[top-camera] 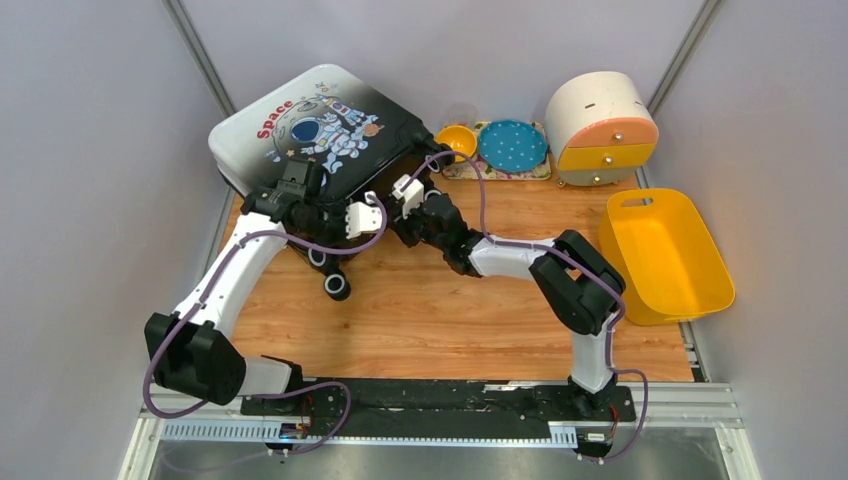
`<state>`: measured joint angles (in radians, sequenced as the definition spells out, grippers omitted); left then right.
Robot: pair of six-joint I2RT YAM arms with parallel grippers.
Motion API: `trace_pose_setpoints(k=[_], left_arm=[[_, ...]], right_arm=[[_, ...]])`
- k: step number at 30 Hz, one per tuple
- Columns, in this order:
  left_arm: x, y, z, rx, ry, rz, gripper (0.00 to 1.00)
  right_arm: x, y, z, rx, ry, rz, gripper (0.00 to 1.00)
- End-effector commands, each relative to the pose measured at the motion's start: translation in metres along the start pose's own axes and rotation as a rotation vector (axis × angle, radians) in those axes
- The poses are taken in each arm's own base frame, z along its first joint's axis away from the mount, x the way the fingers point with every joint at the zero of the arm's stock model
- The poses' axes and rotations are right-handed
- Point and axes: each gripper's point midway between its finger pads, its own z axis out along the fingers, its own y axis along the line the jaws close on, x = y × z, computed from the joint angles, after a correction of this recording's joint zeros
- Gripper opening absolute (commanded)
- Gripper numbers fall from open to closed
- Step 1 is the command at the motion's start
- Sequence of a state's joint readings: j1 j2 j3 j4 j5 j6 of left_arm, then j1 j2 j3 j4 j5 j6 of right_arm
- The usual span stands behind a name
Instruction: Open, take out, and arrange the luggage
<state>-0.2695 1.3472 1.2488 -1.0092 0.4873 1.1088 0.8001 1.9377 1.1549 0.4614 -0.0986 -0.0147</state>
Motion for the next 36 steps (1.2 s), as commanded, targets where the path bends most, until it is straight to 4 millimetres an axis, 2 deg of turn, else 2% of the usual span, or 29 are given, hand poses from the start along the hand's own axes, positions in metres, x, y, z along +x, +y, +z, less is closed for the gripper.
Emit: trace_pose_setpoints(k=[1, 2, 7, 9, 15, 20, 21, 23, 25, 27, 28, 29, 31, 32, 33, 36], left_arm=[[0.060, -0.022, -0.014, 0.055, 0.214, -0.057, 0.00], [0.061, -0.022, -0.015, 0.053, 0.220, -0.057, 0.00], [0.066, -0.024, -0.016, 0.055, 0.241, -0.062, 0.00], [0.069, -0.023, -0.017, 0.049, 0.244, -0.073, 0.00], [0.080, -0.023, -0.020, 0.048, 0.247, -0.112, 0.00], [0.089, -0.020, -0.022, 0.048, 0.257, -0.126, 0.00], [0.091, -0.019, -0.022, 0.047, 0.260, -0.124, 0.00], [0.097, -0.014, -0.024, 0.034, 0.267, -0.132, 0.00], [0.102, -0.007, -0.026, 0.020, 0.268, -0.142, 0.00], [0.106, -0.003, -0.026, 0.018, 0.273, -0.148, 0.00], [0.109, 0.003, -0.029, 0.003, 0.276, -0.156, 0.00], [0.110, 0.005, -0.029, 0.001, 0.274, -0.158, 0.00], [0.110, 0.011, -0.029, -0.008, 0.264, -0.152, 0.00], [0.111, 0.012, -0.030, -0.010, 0.258, -0.152, 0.00], [0.115, 0.015, -0.031, -0.017, 0.255, -0.162, 0.00], [0.115, 0.020, -0.030, -0.030, 0.237, -0.148, 0.00]], right_arm=[[-0.025, -0.069, -0.018, 0.211, -0.057, -0.078, 0.00], [-0.024, -0.076, -0.018, 0.221, -0.055, -0.081, 0.00], [-0.028, -0.082, -0.018, 0.219, -0.076, -0.153, 0.00], [-0.024, -0.091, -0.018, 0.247, -0.072, -0.200, 0.00], [-0.021, -0.142, -0.029, 0.421, -0.055, -0.291, 0.00], [-0.034, -0.171, -0.040, 0.498, -0.119, -0.379, 0.00], [-0.040, -0.175, -0.042, 0.504, -0.147, -0.393, 0.00], [-0.036, -0.183, -0.045, 0.495, -0.151, -0.436, 0.00], [-0.044, -0.185, -0.046, 0.482, -0.199, -0.471, 0.00], [-0.048, -0.196, -0.051, 0.483, -0.249, -0.509, 0.00], [-0.049, -0.193, -0.048, 0.448, -0.274, -0.532, 0.00], [-0.043, -0.202, -0.047, 0.453, -0.275, -0.552, 0.00], [-0.055, -0.206, -0.047, 0.440, -0.350, -0.587, 0.00], [-0.047, -0.213, -0.044, 0.438, -0.350, -0.588, 0.00], [-0.060, -0.215, -0.045, 0.444, -0.402, -0.607, 0.00], [-0.061, -0.217, -0.037, 0.399, -0.455, -0.616, 0.00]])
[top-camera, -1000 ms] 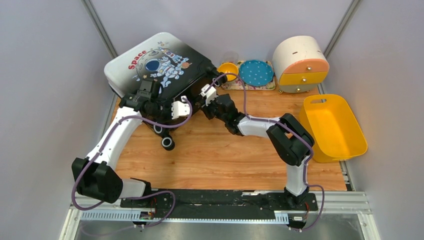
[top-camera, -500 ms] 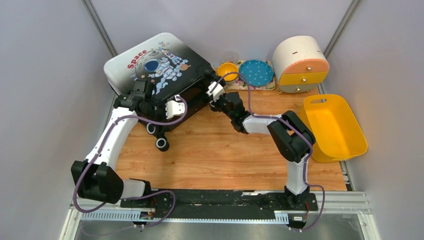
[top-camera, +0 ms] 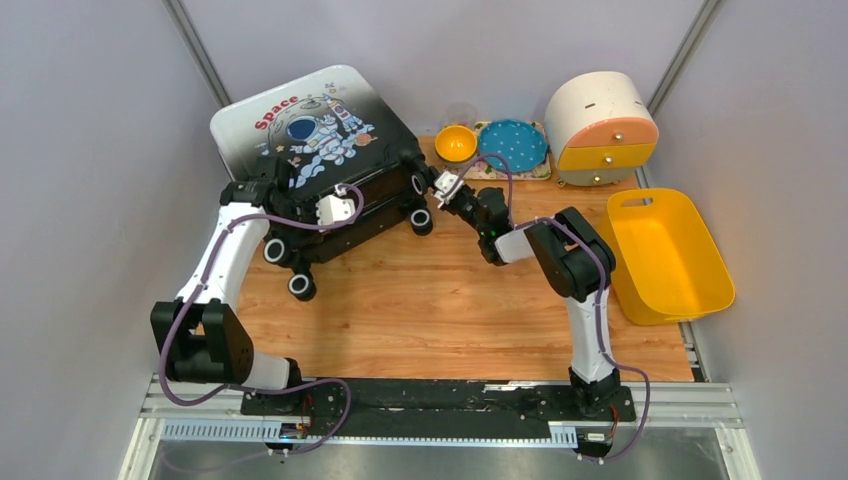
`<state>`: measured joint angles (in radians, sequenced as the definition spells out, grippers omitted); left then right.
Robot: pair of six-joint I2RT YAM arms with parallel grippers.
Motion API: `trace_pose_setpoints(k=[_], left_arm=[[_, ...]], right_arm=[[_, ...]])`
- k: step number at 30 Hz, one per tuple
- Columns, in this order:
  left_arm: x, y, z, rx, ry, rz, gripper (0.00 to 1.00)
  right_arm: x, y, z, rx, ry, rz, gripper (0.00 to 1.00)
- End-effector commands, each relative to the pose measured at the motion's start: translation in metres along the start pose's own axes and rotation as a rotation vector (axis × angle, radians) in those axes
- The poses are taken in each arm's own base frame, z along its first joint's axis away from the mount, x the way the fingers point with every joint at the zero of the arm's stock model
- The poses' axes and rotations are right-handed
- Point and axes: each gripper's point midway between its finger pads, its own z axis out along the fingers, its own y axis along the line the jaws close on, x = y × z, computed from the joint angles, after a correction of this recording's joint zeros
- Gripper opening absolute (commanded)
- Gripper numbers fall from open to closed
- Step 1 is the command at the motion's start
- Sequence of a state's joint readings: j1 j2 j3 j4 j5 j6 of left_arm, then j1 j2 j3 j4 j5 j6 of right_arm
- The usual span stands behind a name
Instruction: Open, take out, and arrange the luggage
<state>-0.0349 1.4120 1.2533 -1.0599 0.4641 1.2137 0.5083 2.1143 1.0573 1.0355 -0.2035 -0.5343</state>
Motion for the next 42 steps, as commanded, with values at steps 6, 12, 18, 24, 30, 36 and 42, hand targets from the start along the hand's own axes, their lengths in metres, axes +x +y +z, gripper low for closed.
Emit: trace_pose_setpoints(k=[6, 12, 18, 24, 30, 36, 42], left_arm=[[0.044, 0.015, -0.004, -0.010, 0.118, -0.017, 0.00], [0.047, 0.016, -0.001, 0.004, 0.116, -0.022, 0.00], [0.046, 0.015, 0.004, 0.017, 0.102, -0.035, 0.00], [0.047, 0.010, 0.008, 0.031, 0.090, -0.049, 0.00], [0.048, 0.008, 0.010, 0.037, 0.089, -0.053, 0.00], [0.039, 0.007, 0.009, 0.035, 0.049, -0.077, 0.00], [-0.002, 0.017, -0.015, -0.040, -0.099, -0.150, 0.40]], right_arm=[[-0.030, -0.073, 0.035, 0.147, -0.240, -0.047, 0.00], [-0.029, -0.072, 0.067, 0.093, -0.266, 0.047, 0.00], [-0.028, -0.064, 0.094, 0.007, -0.244, 0.204, 0.00], [-0.018, -0.045, 0.114, -0.079, -0.212, 0.324, 0.00], [-0.024, -0.044, 0.144, -0.087, -0.211, 0.405, 0.00], [-0.021, -0.035, 0.162, -0.096, -0.188, 0.444, 0.00], [-0.027, -0.028, 0.134, -0.148, -0.068, 0.507, 0.56]])
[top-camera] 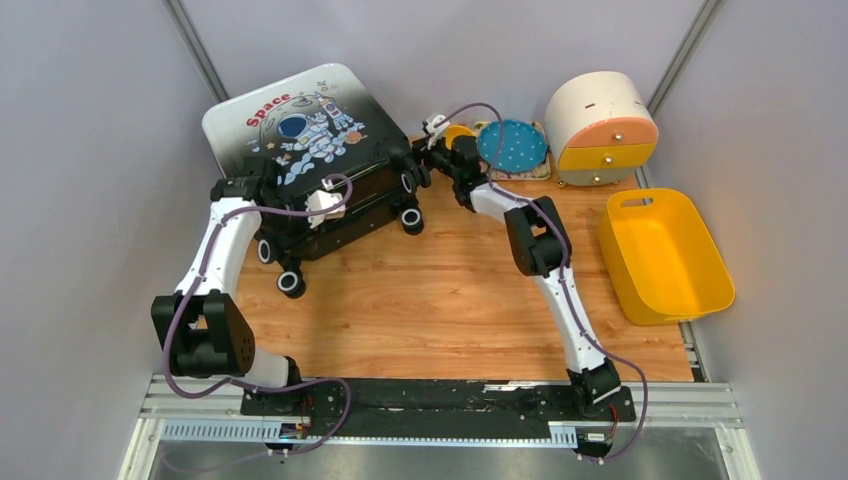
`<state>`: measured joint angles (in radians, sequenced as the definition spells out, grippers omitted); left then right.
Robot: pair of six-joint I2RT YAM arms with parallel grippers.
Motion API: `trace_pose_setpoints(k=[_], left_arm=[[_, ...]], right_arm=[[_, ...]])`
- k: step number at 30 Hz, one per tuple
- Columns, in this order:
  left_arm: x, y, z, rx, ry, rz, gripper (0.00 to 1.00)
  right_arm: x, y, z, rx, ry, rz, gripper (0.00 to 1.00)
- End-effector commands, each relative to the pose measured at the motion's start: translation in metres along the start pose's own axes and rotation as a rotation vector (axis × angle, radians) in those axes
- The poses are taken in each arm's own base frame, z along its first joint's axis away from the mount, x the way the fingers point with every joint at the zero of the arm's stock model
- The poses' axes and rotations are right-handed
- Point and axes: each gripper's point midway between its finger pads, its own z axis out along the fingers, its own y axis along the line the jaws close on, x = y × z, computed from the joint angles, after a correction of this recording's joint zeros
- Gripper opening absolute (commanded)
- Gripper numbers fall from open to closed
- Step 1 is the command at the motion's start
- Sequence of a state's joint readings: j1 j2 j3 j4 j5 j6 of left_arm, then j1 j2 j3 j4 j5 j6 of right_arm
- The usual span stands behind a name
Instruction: Open, take out, and arrange the luggage
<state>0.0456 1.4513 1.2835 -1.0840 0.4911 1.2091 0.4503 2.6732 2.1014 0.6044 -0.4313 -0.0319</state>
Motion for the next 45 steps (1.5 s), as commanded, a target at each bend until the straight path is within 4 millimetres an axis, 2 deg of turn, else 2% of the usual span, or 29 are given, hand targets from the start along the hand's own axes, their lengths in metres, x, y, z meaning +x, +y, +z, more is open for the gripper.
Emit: trace_pose_setpoints(k=[1, 2, 3, 5, 6, 8, 9, 10, 11, 12, 13, 15, 16, 17, 19, 20, 21, 22, 23, 24, 26, 27, 30, 35, 36, 40, 45], left_arm=[[-0.030, 0.005, -0.017, -0.046, -0.133, -0.094, 0.65], [-0.044, 0.008, -0.024, -0.065, -0.186, -0.100, 0.76], [-0.052, 0.011, -0.030, -0.082, -0.215, -0.117, 0.79], [-0.074, 0.016, -0.046, -0.130, -0.299, -0.163, 0.79], [-0.079, 0.016, -0.050, -0.142, -0.322, -0.180, 0.80], [-0.095, 0.019, -0.064, -0.181, -0.391, -0.212, 0.80], [-0.100, 0.020, -0.069, -0.194, -0.411, -0.227, 0.80], [-0.106, 0.017, -0.076, -0.201, -0.438, -0.271, 0.80], [-0.112, 0.021, -0.082, -0.221, -0.464, -0.280, 0.80], [-0.115, 0.022, -0.086, -0.235, -0.476, -0.307, 0.80], [-0.119, 0.020, -0.092, -0.242, -0.498, -0.368, 0.80], [-0.119, 0.022, -0.097, -0.279, -0.509, -0.419, 0.80], [-0.123, 0.022, -0.105, -0.304, -0.537, -0.464, 0.80], [-0.116, 0.021, -0.101, -0.321, -0.523, -0.511, 0.80], [-0.114, 0.022, -0.107, -0.367, -0.546, -0.596, 0.81], [-0.104, 0.023, -0.103, -0.395, -0.520, -0.650, 0.81], [-0.100, 0.022, -0.102, -0.405, -0.510, -0.685, 0.81], [-0.096, 0.020, -0.101, -0.406, -0.503, -0.757, 0.81], [-0.089, 0.020, -0.101, -0.427, -0.485, -0.802, 0.81], [-0.086, 0.019, -0.101, -0.426, -0.484, -0.867, 0.81], [-0.077, 0.014, -0.101, -0.428, -0.470, -0.945, 0.82], [-0.078, 0.012, -0.103, -0.423, -0.477, -0.979, 0.82], [-0.077, 0.007, -0.106, -0.425, -0.486, -1.016, 0.83], [-0.074, 0.003, -0.102, -0.427, -0.500, -1.038, 0.83], [-0.074, 0.001, -0.102, -0.433, -0.513, -1.047, 0.83], [-0.062, -0.003, -0.098, -0.459, -0.519, -1.101, 0.83], [-0.049, -0.006, -0.089, -0.430, -0.528, -1.202, 0.83]], right_arm=[[-0.046, 0.007, -0.022, 0.020, 0.028, 0.022, 0.59], [-0.063, 0.006, -0.032, 0.031, 0.040, 0.002, 0.61], [-0.054, 0.005, -0.043, 0.047, 0.088, 0.008, 0.64], [-0.048, -0.001, -0.062, 0.084, 0.177, 0.016, 0.68], [-0.073, -0.006, -0.071, 0.111, 0.172, -0.012, 0.69], [-0.064, -0.014, -0.096, 0.141, 0.274, 0.024, 0.70], [-0.083, -0.017, -0.105, 0.162, 0.276, 0.018, 0.73], [-0.090, -0.024, -0.115, 0.183, 0.296, 0.024, 0.73], [-0.085, -0.022, -0.127, 0.190, 0.358, 0.046, 0.73], [-0.088, -0.022, -0.136, 0.199, 0.386, 0.049, 0.73], [-0.111, -0.022, -0.147, 0.210, 0.373, 0.039, 0.73], [-0.122, -0.018, -0.163, 0.210, 0.419, 0.036, 0.74], [-0.137, -0.015, -0.168, 0.207, 0.416, 0.025, 0.74], [-0.146, -0.009, -0.173, 0.194, 0.444, 0.043, 0.74], [-0.162, 0.011, -0.170, 0.132, 0.461, 0.058, 0.75], [-0.172, 0.020, -0.170, 0.116, 0.494, 0.067, 0.75], [-0.173, 0.035, -0.165, 0.092, 0.517, 0.064, 0.74], [-0.164, 0.047, -0.168, 0.077, 0.580, 0.081, 0.75], [-0.169, 0.051, -0.161, 0.078, 0.585, 0.065, 0.75], [-0.163, 0.069, -0.156, 0.047, 0.616, 0.052, 0.77], [-0.147, 0.079, -0.157, 0.045, 0.681, 0.025, 0.80], [-0.140, 0.093, -0.155, 0.025, 0.701, 0.009, 0.81], [-0.123, 0.101, -0.151, 0.042, 0.744, -0.027, 0.84], [-0.102, 0.096, -0.148, 0.095, 0.801, -0.041, 0.84], [-0.093, 0.094, -0.146, 0.093, 0.817, -0.048, 0.84], [-0.076, 0.092, -0.143, 0.093, 0.866, -0.059, 0.84], [-0.078, 0.091, -0.137, 0.078, 0.842, -0.044, 0.83]])
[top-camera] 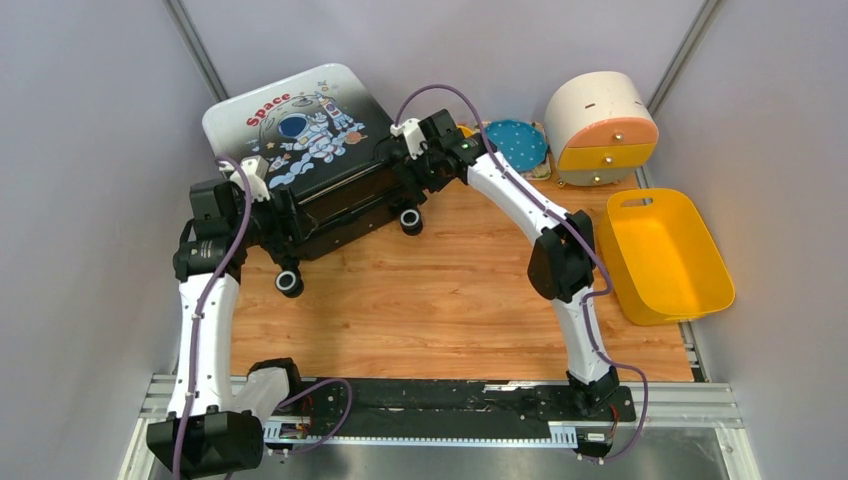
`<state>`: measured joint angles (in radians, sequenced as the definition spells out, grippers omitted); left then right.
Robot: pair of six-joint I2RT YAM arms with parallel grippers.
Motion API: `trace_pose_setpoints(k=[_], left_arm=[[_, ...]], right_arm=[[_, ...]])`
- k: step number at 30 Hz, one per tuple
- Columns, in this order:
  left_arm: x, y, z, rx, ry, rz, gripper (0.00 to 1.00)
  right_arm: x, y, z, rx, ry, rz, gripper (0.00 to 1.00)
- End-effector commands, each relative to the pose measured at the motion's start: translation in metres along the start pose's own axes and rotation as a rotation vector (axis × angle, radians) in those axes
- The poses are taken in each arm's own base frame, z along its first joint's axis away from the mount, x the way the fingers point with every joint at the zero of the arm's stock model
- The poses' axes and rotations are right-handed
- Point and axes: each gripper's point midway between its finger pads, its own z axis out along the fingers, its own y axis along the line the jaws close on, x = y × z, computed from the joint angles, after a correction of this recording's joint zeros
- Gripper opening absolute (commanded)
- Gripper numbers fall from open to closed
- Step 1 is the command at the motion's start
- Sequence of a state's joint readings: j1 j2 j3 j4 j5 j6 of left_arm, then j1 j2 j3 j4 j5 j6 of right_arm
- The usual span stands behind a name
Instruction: Open, take out, and arrange the luggage
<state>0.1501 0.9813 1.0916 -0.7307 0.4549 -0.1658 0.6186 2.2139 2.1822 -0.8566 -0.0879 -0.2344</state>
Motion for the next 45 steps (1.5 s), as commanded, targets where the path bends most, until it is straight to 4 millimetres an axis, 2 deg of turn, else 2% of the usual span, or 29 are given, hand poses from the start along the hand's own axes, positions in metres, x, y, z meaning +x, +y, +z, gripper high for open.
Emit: trace_pose_setpoints(k=[1, 12, 16, 19, 20, 22, 23, 25, 26, 28, 32, 33, 34, 37, 40, 44, 45], left_arm=[[-0.001, 0.003, 0.000, 0.012, -0.026, -0.106, 0.83], [-0.008, 0.008, 0.008, 0.020, -0.047, -0.126, 0.83], [-0.014, 0.014, 0.008, 0.000, -0.058, -0.144, 0.82], [-0.013, 0.028, 0.012, -0.049, -0.048, -0.191, 0.80], [-0.014, 0.030, 0.013, -0.050, -0.049, -0.212, 0.81], [-0.021, 0.039, 0.013, -0.065, -0.066, -0.240, 0.80], [-0.024, 0.041, 0.012, -0.066, -0.073, -0.246, 0.80], [-0.032, 0.041, 0.012, -0.054, -0.088, -0.245, 0.79], [-0.035, 0.040, 0.012, -0.050, -0.093, -0.241, 0.78], [-0.040, 0.041, 0.011, -0.055, -0.111, -0.233, 0.78], [-0.039, 0.050, 0.013, -0.098, -0.116, -0.227, 0.76], [-0.037, 0.053, 0.016, -0.103, -0.106, -0.233, 0.76], [-0.035, 0.054, 0.017, -0.103, -0.101, -0.237, 0.76], [-0.037, 0.051, 0.020, -0.078, -0.107, -0.228, 0.74], [-0.045, 0.048, 0.015, -0.074, -0.134, -0.187, 0.74], [-0.049, 0.040, 0.007, -0.048, -0.143, -0.133, 0.76], [-0.048, 0.038, 0.004, -0.043, -0.144, -0.126, 0.77]], right_arm=[[-0.028, -0.006, -0.017, 0.012, -0.079, -0.024, 0.83], [-0.039, -0.003, -0.021, 0.026, -0.105, -0.029, 0.83], [-0.045, -0.001, -0.027, 0.042, -0.110, -0.052, 0.79], [-0.042, 0.001, -0.025, 0.043, -0.098, -0.060, 0.65], [-0.043, 0.000, -0.026, 0.045, -0.097, -0.066, 0.55], [-0.038, -0.002, -0.027, 0.051, -0.075, -0.073, 0.45], [-0.037, 0.000, -0.028, 0.049, -0.072, -0.074, 0.17], [-0.034, 0.000, -0.030, 0.046, -0.064, -0.078, 0.00], [-0.035, 0.001, -0.037, 0.045, -0.069, -0.068, 0.00], [-0.025, 0.007, -0.040, 0.022, -0.042, -0.047, 0.00], [-0.003, 0.031, -0.056, -0.065, -0.016, 0.057, 0.00], [-0.009, 0.037, -0.074, -0.084, -0.052, 0.070, 0.00], [0.014, 0.046, -0.064, -0.118, -0.011, 0.090, 0.00], [0.029, 0.075, -0.078, -0.201, -0.049, 0.138, 0.00], [0.041, 0.109, -0.091, -0.271, -0.071, 0.144, 0.00], [0.048, 0.150, -0.112, -0.360, -0.089, 0.074, 0.00], [0.053, 0.167, -0.118, -0.389, -0.082, 0.046, 0.00]])
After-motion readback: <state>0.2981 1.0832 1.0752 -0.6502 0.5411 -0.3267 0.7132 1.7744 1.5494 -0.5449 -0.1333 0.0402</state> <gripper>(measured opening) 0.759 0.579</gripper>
